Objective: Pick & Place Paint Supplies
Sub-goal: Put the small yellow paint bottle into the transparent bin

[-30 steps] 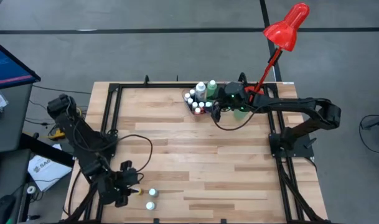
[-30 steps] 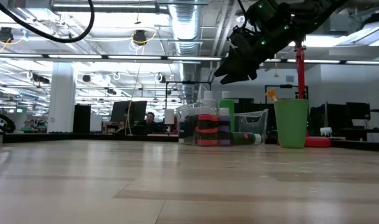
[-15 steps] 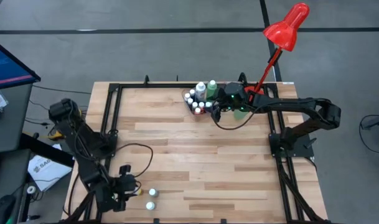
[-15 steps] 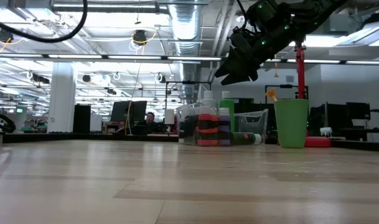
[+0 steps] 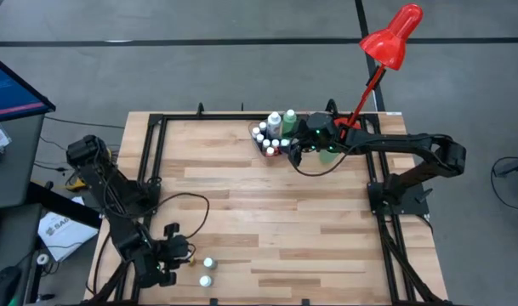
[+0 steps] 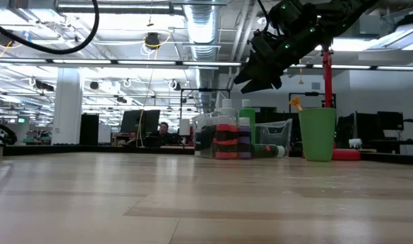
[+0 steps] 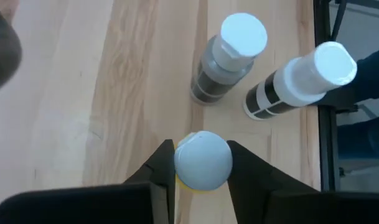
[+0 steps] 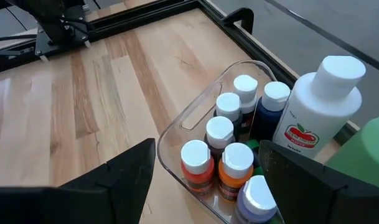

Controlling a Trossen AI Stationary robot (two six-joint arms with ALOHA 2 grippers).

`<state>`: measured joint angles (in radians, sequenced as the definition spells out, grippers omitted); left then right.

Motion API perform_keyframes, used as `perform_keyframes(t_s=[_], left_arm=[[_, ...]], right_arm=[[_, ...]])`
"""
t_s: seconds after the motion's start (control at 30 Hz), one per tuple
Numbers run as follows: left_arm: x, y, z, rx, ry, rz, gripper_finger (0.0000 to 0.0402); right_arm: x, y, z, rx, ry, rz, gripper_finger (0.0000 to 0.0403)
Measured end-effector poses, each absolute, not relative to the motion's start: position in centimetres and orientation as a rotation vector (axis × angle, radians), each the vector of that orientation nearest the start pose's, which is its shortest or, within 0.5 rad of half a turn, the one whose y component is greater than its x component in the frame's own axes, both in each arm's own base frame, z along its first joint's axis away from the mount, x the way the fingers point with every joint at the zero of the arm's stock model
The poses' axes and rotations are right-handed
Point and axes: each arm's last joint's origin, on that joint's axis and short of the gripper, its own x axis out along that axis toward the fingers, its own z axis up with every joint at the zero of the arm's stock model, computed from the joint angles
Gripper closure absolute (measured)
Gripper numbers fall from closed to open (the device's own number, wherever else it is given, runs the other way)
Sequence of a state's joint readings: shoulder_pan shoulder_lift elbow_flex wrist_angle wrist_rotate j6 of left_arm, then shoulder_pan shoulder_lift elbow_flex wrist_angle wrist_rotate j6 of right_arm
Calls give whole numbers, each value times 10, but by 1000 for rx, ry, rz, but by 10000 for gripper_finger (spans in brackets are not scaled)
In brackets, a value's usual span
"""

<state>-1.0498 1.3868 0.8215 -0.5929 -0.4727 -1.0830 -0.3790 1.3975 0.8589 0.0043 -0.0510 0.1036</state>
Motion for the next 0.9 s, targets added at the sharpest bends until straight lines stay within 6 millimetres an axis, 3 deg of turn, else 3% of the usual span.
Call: perform_keyframes(t_s=[0.23,0.57,0.7,0.9], left_arm=[[143,-183,216,-253,934,63,320],[155,-105,268,-339,691,247,320],[175,-71,272,-290,658,357,320],[235,-22,262,-257,608,366,317]], right_arm=[[273,-105,240,226,557,-342,122],[249,-92,252,294,642,-352,122],[240,-85,257,295,673,-339,122],[225,-80,262,315,718,-388,122]])
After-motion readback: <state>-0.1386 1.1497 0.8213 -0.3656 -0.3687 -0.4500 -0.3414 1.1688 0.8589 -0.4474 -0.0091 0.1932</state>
